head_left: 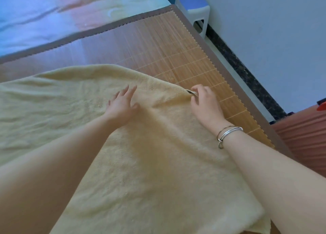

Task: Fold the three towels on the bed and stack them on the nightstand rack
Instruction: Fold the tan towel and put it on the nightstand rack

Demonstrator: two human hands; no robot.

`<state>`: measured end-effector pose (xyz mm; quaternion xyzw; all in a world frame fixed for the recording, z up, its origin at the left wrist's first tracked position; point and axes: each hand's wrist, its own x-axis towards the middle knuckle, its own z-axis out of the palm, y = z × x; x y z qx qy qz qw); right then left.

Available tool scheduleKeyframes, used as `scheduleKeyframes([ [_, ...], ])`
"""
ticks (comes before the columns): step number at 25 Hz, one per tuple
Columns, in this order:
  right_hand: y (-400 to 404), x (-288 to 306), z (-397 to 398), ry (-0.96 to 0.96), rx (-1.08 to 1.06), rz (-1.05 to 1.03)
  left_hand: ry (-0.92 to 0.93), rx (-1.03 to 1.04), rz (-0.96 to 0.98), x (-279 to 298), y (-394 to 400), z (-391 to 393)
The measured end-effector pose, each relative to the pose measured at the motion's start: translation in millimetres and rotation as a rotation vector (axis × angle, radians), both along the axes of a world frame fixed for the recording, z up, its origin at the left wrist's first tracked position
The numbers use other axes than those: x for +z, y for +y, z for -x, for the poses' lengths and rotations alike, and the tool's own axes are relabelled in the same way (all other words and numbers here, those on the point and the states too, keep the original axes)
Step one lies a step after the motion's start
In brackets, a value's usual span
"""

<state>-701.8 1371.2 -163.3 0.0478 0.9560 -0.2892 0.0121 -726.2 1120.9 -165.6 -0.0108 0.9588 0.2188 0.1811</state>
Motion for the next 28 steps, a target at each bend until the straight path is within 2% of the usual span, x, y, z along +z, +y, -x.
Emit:
scheduleKeyframes([
  [2,-22.6,1.9,42.0,-0.004,-0.028,0.069,-0.066,0.009,-0.013,-6.6,-22.8,5.5],
  [4,-40.1,-0.3,72.8,-0.064,-0.095,0.109,-0.003,0.000,-0.057,-8.1,-33.5,4.9],
  [6,-53.8,-4.5,93.6,-0.179,-0.135,0.089,0.064,0.041,-0.170,-2.7,-38.5,7.1],
  [8,-71.9,-2.7,101.9,-0.329,-0.070,0.069,0.020,0.137,-0.278,3.0,-43.2,14.0],
  [11,-108.5,24.7,82.3,-0.440,0.240,0.060,-0.117,0.393,-0.530,12.1,-47.4,25.7],
  [14,-141.1,43.0,28.9,-0.329,0.663,-0.260,-0.123,0.662,-0.680,13.5,-61.0,32.0],
  [16,-149.5,41.7,0.1,-0.268,0.775,-0.323,-0.067,0.802,-0.655,6.0,-77.9,30.7],
  [18,-153.8,35.1,-0.3,-0.171,0.642,-0.231,-0.047,0.911,-0.589,0.9,-96.2,22.8],
  [20,-158.9,25.4,19.7,-0.083,0.470,-0.216,-0.003,0.917,-0.465,-0.3,-104.4,7.0],
  [21,-164.1,23.6,31.3,-0.147,0.405,-0.206,0.051,0.864,-0.343,-0.8,-107.1,-1.0],
  [24,-179.7,17.2,51.4,-0.592,0.324,-0.088,0.172,0.545,-0.025,0.9,-112.6,-10.2],
  [26,-186.8,17.5,56.2,-0.776,0.252,0.055,0.105,0.393,0.011,0.0,-117.9,-3.6],
  [28,-185.4,22.1,58.2,-0.914,0.138,0.191,0.081,0.350,0.039,1.8,-119.8,4.6],
])
